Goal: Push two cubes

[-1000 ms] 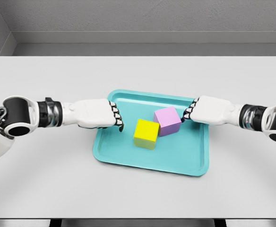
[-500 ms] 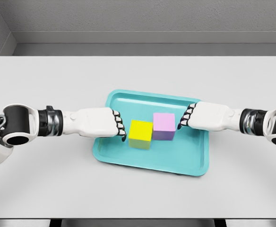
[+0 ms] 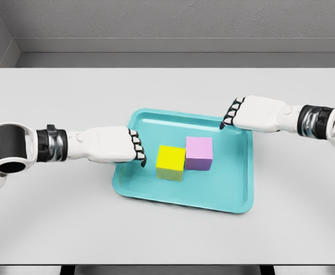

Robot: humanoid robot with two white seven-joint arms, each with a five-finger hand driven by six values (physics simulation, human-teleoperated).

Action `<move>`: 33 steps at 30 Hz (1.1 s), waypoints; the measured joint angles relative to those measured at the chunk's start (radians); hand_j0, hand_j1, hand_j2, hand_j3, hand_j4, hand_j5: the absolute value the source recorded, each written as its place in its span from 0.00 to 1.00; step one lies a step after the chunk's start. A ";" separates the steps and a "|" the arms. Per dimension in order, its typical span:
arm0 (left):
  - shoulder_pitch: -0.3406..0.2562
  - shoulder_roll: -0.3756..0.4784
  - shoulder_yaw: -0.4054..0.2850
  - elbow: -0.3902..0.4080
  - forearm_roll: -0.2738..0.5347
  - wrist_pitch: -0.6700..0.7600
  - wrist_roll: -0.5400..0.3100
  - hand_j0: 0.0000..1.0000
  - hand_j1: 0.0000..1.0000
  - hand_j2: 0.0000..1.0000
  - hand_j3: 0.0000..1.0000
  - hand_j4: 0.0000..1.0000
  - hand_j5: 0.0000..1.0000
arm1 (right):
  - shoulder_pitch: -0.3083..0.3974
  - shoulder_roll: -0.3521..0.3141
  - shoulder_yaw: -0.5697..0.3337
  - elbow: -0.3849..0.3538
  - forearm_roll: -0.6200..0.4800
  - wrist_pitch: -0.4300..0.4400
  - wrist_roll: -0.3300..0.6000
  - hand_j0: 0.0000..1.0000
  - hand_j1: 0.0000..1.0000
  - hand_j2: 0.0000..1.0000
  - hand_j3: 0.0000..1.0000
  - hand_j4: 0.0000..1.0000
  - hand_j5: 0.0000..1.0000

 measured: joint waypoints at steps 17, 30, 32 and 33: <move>0.000 0.101 0.101 0.075 0.111 0.000 0.000 0.65 0.65 0.65 0.65 0.65 0.65 | -0.026 0.129 0.071 0.095 0.055 -0.001 0.014 0.74 0.74 0.74 0.74 0.74 0.74; 0.002 0.110 0.117 0.118 0.130 0.000 0.000 0.65 0.65 0.65 0.65 0.65 0.65 | -0.023 0.128 0.104 0.049 0.057 0.002 0.021 0.74 0.74 0.74 0.74 0.74 0.74; 0.002 0.110 0.117 0.118 0.130 0.000 0.000 0.65 0.65 0.65 0.65 0.65 0.65 | -0.023 0.128 0.111 0.045 0.056 0.005 0.020 0.74 0.74 0.74 0.74 0.74 0.74; 0.002 0.110 0.117 0.118 0.130 0.000 0.000 0.65 0.65 0.65 0.65 0.65 0.65 | -0.023 0.128 0.113 0.043 0.055 0.006 0.020 0.74 0.74 0.74 0.74 0.74 0.74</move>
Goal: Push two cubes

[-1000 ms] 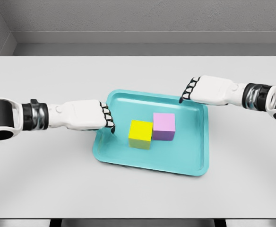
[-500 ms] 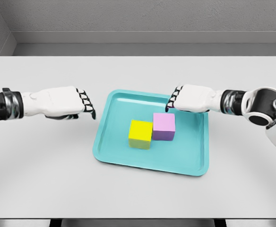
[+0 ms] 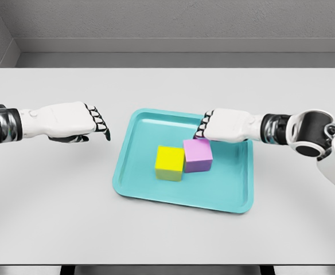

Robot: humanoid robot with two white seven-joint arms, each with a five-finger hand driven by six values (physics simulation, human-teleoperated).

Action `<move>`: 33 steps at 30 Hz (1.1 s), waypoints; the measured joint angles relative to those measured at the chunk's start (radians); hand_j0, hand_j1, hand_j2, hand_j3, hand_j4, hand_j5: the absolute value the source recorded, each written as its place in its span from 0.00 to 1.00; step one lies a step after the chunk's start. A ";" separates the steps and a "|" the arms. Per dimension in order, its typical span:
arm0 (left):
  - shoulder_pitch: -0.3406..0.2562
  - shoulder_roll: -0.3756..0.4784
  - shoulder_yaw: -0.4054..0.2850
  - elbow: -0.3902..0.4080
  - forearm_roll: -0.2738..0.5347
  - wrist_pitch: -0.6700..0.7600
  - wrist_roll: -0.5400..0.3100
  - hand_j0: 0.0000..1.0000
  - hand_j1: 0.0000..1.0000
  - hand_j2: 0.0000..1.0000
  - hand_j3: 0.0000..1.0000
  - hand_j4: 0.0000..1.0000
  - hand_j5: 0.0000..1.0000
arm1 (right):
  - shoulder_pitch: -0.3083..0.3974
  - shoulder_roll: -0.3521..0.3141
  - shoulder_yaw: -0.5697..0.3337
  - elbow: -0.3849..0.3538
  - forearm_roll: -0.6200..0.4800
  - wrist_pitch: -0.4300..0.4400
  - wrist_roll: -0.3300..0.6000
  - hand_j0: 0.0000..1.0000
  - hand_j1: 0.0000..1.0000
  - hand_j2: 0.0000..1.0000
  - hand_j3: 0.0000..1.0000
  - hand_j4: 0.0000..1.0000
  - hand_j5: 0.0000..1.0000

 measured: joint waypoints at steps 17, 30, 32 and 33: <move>-0.002 0.006 0.003 -0.001 0.007 0.000 0.000 0.65 0.65 0.65 0.65 0.65 0.65 | 0.003 -0.040 -0.001 0.002 -0.003 -0.002 0.000 0.74 0.74 0.74 0.74 0.74 0.74; -0.005 0.014 0.006 0.000 0.015 0.000 0.000 0.65 0.65 0.65 0.65 0.65 0.65 | -0.002 -0.037 0.001 0.000 -0.016 0.002 0.000 0.74 0.74 0.74 0.74 0.74 0.74; -0.006 0.014 0.006 0.000 0.015 0.000 0.000 0.65 0.65 0.65 0.65 0.65 0.65 | -0.002 -0.038 0.002 0.001 -0.020 0.003 -0.001 0.74 0.74 0.74 0.74 0.74 0.74; -0.006 0.014 0.006 0.000 0.015 0.000 0.000 0.65 0.65 0.65 0.65 0.65 0.65 | -0.002 -0.038 0.002 0.002 -0.021 0.003 -0.001 0.74 0.74 0.74 0.74 0.74 0.74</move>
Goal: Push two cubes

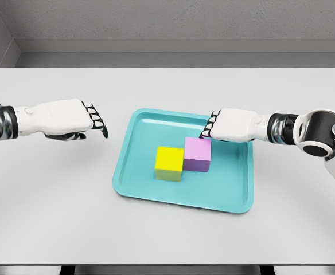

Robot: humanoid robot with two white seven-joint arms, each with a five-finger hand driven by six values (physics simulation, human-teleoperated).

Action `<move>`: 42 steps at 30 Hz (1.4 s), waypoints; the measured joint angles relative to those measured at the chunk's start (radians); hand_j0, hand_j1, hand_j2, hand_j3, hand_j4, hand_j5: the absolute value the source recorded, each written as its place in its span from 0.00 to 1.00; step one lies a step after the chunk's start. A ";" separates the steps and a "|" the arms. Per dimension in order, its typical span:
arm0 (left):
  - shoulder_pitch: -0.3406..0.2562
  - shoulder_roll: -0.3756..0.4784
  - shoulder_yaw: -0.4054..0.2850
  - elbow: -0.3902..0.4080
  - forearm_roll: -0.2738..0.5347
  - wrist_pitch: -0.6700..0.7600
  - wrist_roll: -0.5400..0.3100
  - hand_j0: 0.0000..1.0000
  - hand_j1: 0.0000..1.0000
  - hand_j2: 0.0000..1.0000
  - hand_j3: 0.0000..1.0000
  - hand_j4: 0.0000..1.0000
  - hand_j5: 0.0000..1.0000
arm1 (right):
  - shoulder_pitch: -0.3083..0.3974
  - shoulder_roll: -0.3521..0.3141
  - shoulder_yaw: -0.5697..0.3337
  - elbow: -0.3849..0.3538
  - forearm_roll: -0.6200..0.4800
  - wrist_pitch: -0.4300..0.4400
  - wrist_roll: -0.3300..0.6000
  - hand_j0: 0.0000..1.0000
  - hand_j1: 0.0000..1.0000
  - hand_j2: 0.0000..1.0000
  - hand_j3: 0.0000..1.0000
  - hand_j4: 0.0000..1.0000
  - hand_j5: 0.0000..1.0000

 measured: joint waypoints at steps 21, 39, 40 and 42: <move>0.005 0.033 0.020 0.036 0.066 0.000 0.004 1.00 1.00 1.00 1.00 1.00 1.00 | 0.020 -0.036 0.000 -0.030 -0.015 -0.007 0.001 0.74 0.74 0.74 0.74 0.74 0.74; 0.005 0.037 0.035 0.048 0.067 0.000 0.005 1.00 1.00 1.00 1.00 1.00 1.00 | -0.041 -0.015 -0.012 0.040 -0.015 -0.010 0.003 0.70 0.70 0.70 0.70 0.70 0.70; 0.006 0.038 0.036 0.049 0.067 0.000 0.005 1.00 1.00 1.00 1.00 1.00 1.00 | -0.041 -0.007 -0.011 0.050 -0.014 -0.010 0.003 0.70 0.70 0.70 0.70 0.70 0.70; 0.003 0.040 0.037 0.051 0.067 0.000 0.005 1.00 1.00 1.00 1.00 1.00 1.00 | -0.041 0.008 -0.010 0.062 -0.011 -0.010 0.003 0.70 0.70 0.70 0.70 0.70 0.70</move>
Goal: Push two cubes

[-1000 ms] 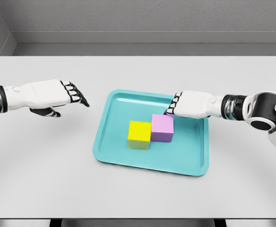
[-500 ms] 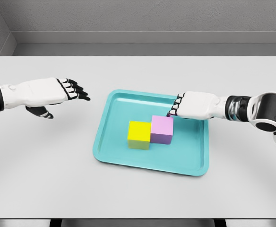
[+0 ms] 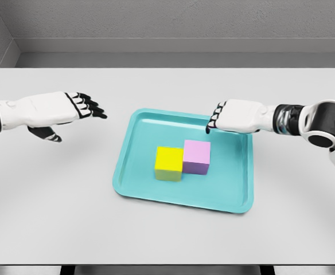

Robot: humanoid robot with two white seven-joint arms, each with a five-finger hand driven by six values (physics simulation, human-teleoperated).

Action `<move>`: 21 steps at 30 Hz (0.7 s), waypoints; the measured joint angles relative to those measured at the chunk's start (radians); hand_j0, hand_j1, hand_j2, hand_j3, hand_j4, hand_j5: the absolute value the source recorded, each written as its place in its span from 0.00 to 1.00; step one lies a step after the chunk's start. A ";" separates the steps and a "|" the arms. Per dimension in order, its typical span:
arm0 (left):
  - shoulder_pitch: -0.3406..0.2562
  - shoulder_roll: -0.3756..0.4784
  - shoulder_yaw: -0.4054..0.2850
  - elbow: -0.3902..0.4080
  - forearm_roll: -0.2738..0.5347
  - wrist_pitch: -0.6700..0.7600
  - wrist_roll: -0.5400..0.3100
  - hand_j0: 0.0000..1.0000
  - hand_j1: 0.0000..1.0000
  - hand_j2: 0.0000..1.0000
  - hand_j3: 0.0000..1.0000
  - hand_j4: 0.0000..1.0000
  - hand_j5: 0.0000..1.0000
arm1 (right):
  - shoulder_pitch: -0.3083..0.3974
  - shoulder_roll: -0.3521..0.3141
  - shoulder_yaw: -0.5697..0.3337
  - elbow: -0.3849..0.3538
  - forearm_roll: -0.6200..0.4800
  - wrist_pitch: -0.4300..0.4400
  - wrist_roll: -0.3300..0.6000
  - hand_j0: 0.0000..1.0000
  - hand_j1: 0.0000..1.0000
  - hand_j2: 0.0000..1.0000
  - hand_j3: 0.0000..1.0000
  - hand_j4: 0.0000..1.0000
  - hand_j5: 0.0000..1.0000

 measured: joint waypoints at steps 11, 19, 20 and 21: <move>0.000 0.009 0.004 0.011 0.001 0.000 0.000 1.00 1.00 1.00 1.00 1.00 1.00 | 0.011 0.041 0.029 0.013 0.020 0.000 0.000 0.69 0.69 0.69 0.69 0.69 0.69; -0.003 0.012 0.009 0.029 0.015 0.000 0.000 1.00 1.00 1.00 1.00 1.00 1.00 | 0.021 0.038 0.040 -0.023 0.025 0.000 0.000 0.69 0.69 0.69 0.69 0.69 0.69; -0.003 0.013 0.009 0.030 0.016 0.000 0.000 1.00 1.00 1.00 1.00 1.00 1.00 | 0.020 0.037 0.042 -0.027 0.023 0.001 0.000 0.69 0.69 0.69 0.69 0.69 0.69; -0.005 0.014 0.009 0.031 0.017 0.000 0.000 1.00 1.00 1.00 1.00 1.00 1.00 | 0.021 0.036 0.044 -0.030 0.024 0.002 -0.001 0.69 0.69 0.69 0.69 0.69 0.69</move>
